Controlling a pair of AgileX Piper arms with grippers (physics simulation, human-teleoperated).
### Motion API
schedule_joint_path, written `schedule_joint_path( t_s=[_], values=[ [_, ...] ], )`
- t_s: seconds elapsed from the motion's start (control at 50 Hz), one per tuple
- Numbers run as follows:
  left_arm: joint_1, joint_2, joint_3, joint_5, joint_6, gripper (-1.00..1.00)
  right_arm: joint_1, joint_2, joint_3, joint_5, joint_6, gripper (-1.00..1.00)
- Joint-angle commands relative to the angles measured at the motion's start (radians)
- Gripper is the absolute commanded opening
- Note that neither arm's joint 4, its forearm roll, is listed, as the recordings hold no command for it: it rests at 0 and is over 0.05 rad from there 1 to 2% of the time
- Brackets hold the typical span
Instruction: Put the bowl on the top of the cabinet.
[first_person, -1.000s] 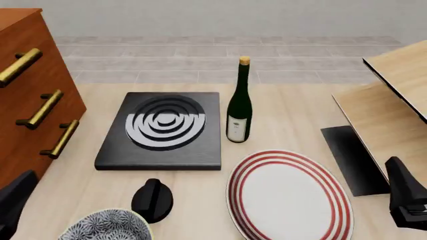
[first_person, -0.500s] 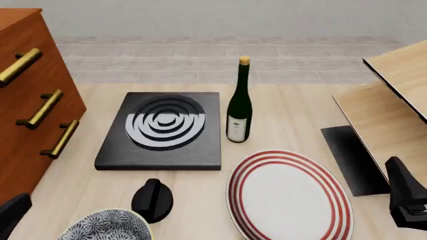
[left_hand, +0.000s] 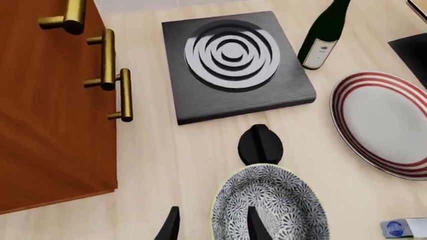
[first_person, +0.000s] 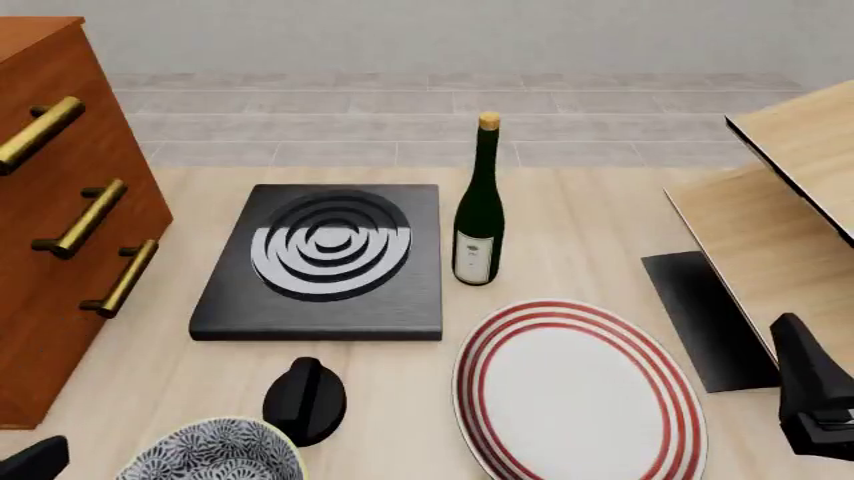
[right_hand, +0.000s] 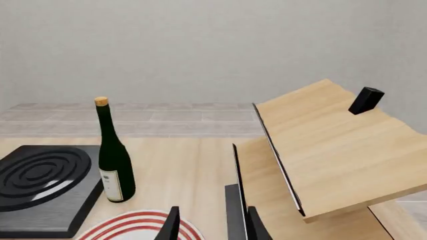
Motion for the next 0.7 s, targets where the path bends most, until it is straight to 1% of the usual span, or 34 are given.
schedule_joint_path(
  t_s=[0.02, 0.06, 0.24, 0.34, 0.36, 0.44, 0.6, 0.7],
  values=[
    [-0.005, -0.001, 0.017, 0.042, -0.013, 1.0, 0.0, 0.0, 0.0, 0.0, 0.0, 1.0],
    [-0.007, 0.0, 0.031, 0.049, -0.025, 1.0, 0.0, 0.0, 0.0, 0.0, 0.0, 1.0],
    [0.002, 0.004, 0.055, 0.038, -0.021, 1.0, 0.0, 0.0, 0.0, 0.0, 0.0, 1.0],
    [0.011, 0.008, 0.066, 0.019, -0.013, 1.0, 0.0, 0.0, 0.0, 0.0, 0.0, 1.0],
    [0.016, 0.005, 0.066, 0.016, -0.002, 1.0, 0.0, 0.0, 0.0, 0.0, 0.0, 1.0],
    [0.018, 0.005, 0.07, 0.012, -0.001, 1.0, 0.0, 0.0, 0.0, 0.0, 0.0, 1.0],
    [0.022, 0.009, 0.114, -0.038, 0.011, 1.0, 0.0, 0.0, 0.0, 0.0, 0.0, 1.0],
    [0.026, 0.001, 0.126, -0.03, 0.019, 1.0, 0.0, 0.0, 0.0, 0.0, 0.0, 1.0]
  ],
)
